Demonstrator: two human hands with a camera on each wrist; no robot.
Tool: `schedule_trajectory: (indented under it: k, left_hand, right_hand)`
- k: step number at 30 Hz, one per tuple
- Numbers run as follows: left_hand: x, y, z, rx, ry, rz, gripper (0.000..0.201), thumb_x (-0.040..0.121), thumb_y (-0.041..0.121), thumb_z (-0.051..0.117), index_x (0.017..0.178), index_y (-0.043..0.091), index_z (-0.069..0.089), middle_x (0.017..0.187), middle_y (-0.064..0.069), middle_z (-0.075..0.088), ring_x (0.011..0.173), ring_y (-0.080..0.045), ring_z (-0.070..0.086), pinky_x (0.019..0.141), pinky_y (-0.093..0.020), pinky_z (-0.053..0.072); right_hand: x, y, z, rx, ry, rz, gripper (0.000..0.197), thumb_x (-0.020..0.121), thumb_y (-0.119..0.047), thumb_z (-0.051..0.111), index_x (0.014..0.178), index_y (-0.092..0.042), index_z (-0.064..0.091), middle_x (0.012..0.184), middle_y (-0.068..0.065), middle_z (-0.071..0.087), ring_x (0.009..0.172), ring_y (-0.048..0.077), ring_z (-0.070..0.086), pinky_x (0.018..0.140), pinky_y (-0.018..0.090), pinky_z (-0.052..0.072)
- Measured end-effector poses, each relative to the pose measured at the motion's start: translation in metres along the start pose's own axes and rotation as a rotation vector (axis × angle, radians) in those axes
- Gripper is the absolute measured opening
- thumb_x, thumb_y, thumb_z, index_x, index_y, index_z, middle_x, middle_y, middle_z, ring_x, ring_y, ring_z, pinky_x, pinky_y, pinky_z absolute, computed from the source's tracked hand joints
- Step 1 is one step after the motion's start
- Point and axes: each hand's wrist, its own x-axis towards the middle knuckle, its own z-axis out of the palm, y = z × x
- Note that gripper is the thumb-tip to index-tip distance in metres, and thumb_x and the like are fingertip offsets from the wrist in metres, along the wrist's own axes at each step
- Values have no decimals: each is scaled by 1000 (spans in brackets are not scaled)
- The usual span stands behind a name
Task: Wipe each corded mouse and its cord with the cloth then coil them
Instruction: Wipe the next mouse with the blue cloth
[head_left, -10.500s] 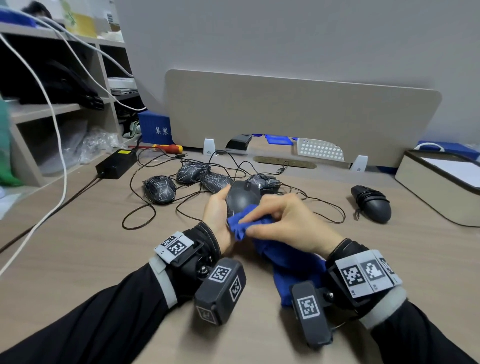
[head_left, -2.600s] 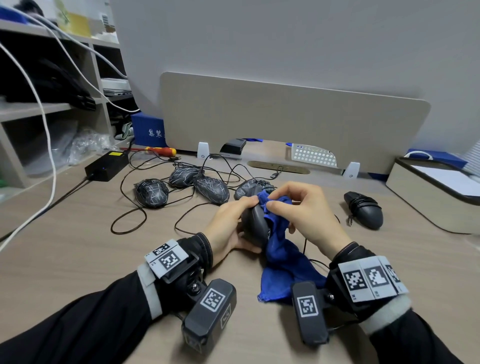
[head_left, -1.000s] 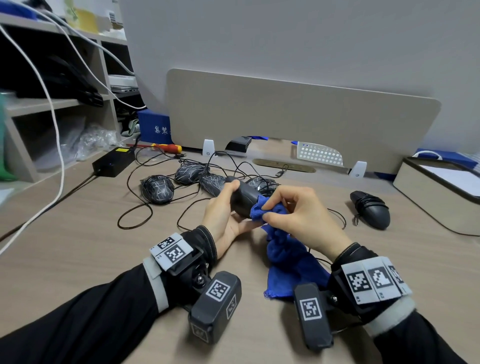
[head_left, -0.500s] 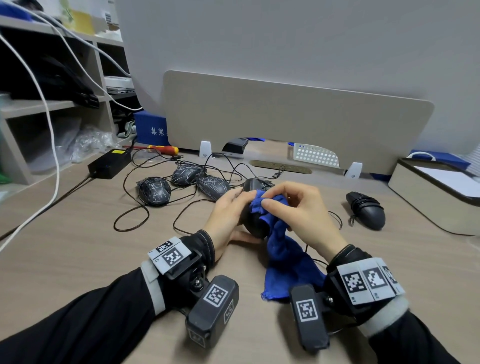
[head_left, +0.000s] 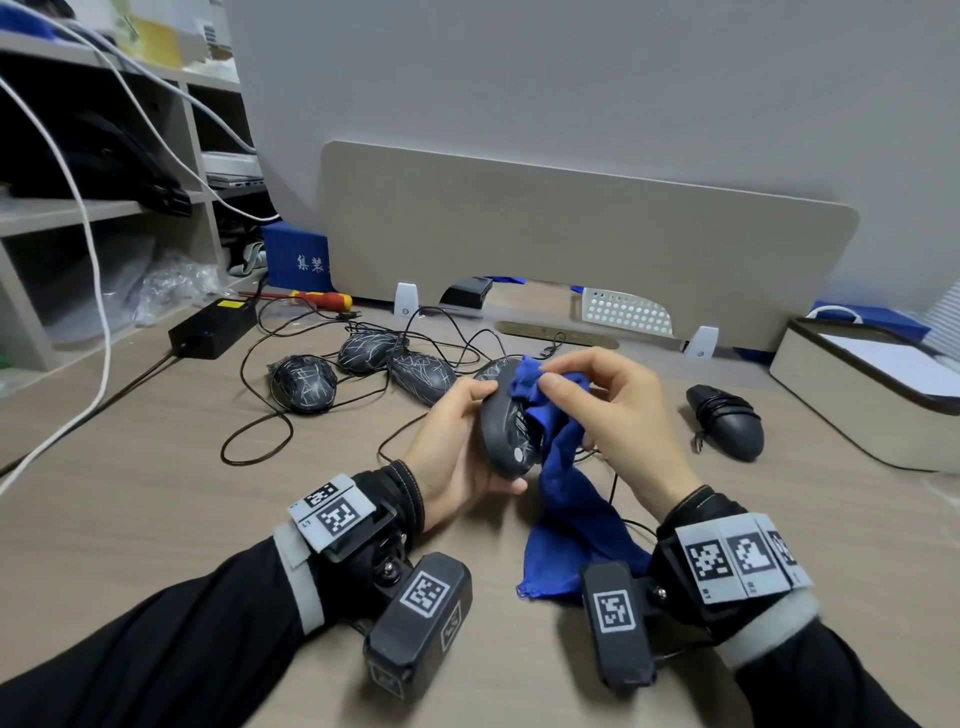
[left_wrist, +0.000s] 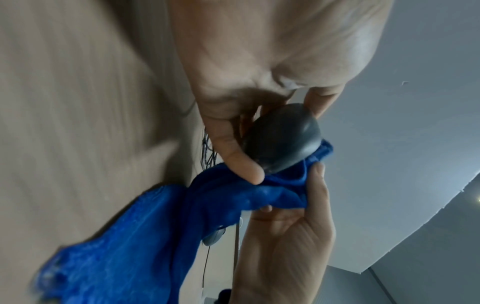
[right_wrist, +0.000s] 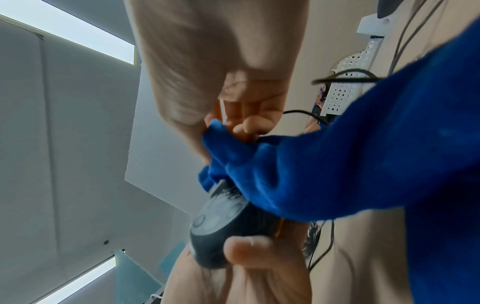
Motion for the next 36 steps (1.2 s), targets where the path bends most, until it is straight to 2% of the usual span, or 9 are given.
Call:
schedule_trajectory:
  k: [3,6,12,17,22,24,28,32,36]
  left_hand:
    - [4,-5,-1,8,31,19,43,95,40,33,110,13,61,89,-12,57,59,-23,52,42,-22,39]
    - [5,-4,-2,17,106,19,36,93,40,35,90,14,60,79,-11,54,53,-24,48,42,-20,33]
    - [5,-7,0,79,96,18,36,96,36,35,95,12,62,73,-11,59,50,-22,55,36,-17,33]
    - [7,-5,-3,82,175,36,36,94,35,36,73,16,58,63,-5,53,41,-18,46,39,-17,31]
    - [8,-10,1,53,146,21,35,95,35,35,96,12,61,73,-10,54,47,-19,49,38,-19,34]
    - [9,-10,0,20,160,33,35,94,35,36,100,11,60,79,-12,54,52,-21,50,40,-21,37]
    - [11,-9,-6,-66,234,41,25,90,29,45,74,13,54,74,-9,49,59,-21,52,48,-24,46]
    - [11,-7,-5,-129,240,36,30,94,30,41,103,8,60,87,-13,62,70,-25,61,56,-28,54]
    - [13,-3,-10,-163,236,12,38,96,33,34,92,9,63,75,-8,68,57,-20,60,46,-22,44]
  right_hand:
    - [-4,0,6,-62,-158,-12,12,82,-11,77,81,-19,69,81,1,70,71,10,61,60,20,45]
    - [-7,-3,8,-126,-389,-36,8,77,-18,74,78,-17,67,76,17,65,65,15,50,60,30,40]
    - [3,9,1,-117,-28,-3,11,82,-10,72,76,-16,66,76,9,70,68,14,57,63,37,48]
    - [-8,-4,8,-144,-432,-38,11,82,-4,76,78,-9,67,71,7,64,66,11,50,62,26,39]
    - [1,5,4,-110,-118,27,17,84,0,72,75,-12,66,63,-14,63,60,3,53,61,21,43]
    - [-1,3,6,-114,-228,-4,15,83,0,73,77,-11,66,70,-11,66,64,5,55,65,23,46]
    - [-8,-5,9,-115,-473,-44,12,82,-6,77,78,-12,68,70,3,63,65,14,49,62,29,40]
    - [-3,-1,3,-184,-471,9,12,80,-6,77,75,-13,67,67,-1,61,63,15,49,61,31,40]
    - [-1,3,0,-245,-324,20,10,76,-13,74,70,-17,66,68,13,63,62,13,49,60,34,41]
